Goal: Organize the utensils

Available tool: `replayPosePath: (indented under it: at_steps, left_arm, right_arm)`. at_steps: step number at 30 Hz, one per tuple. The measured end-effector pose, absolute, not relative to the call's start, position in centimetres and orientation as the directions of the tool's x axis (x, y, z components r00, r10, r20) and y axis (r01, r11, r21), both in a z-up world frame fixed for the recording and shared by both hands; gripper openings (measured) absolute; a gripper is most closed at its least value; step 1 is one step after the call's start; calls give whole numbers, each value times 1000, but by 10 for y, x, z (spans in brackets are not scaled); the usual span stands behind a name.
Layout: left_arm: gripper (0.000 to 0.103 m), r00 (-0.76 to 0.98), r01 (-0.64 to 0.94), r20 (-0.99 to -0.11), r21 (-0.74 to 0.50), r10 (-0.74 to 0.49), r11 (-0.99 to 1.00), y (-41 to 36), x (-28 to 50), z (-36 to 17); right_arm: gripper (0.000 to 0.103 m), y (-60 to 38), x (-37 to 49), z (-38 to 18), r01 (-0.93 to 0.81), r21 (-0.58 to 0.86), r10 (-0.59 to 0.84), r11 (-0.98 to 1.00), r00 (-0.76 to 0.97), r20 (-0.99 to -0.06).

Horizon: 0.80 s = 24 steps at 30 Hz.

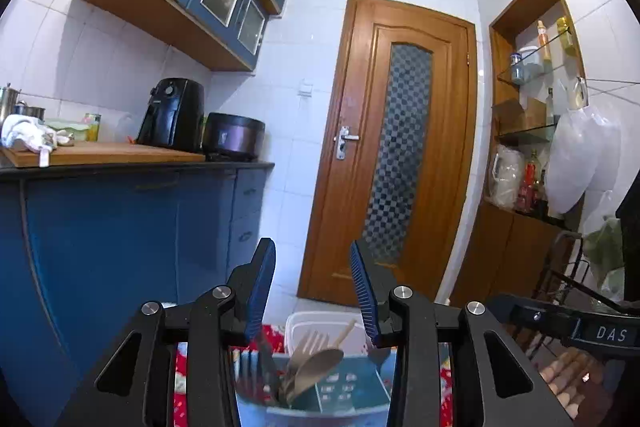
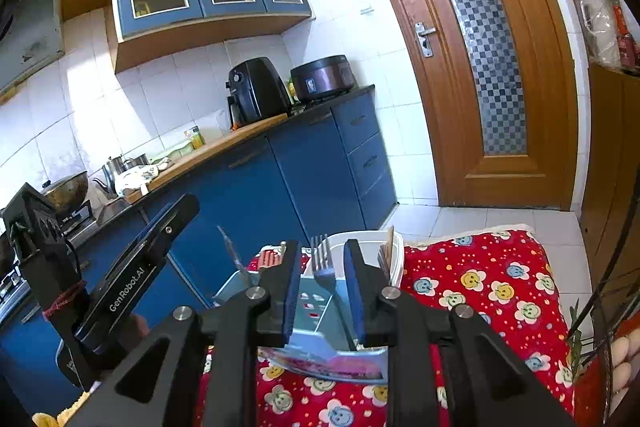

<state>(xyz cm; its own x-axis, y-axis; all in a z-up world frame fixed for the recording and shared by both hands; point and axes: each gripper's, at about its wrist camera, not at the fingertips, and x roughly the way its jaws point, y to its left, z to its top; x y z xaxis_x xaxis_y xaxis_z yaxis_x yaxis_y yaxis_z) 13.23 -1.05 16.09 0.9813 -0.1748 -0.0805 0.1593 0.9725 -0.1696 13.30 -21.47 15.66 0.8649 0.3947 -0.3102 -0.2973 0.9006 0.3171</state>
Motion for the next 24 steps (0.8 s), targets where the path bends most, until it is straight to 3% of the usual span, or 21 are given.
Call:
replayPosePath:
  at_steps: [9,14,20,24]
  left_arm:
    - [43,963,145,-203,-160,-176,977,4,88,160]
    - [52,948,136,-270,-138,-169,981,8,67,153]
    - [65,922,126,-349,-137,-167,983,11,49,137]
    - [67,908,117,-389,-127,-158,985,12,41,121]
  right_arm:
    - [31,-207,87,150,-290,318,387,903,871,-303]
    - [36,-199,66,139,-283,316,382,906,869,-315]
    - [46,-192,45,120,-259,307,358,916,873,-331]
    - [55,-189,38,106,-239,307,345,921,868,-358]
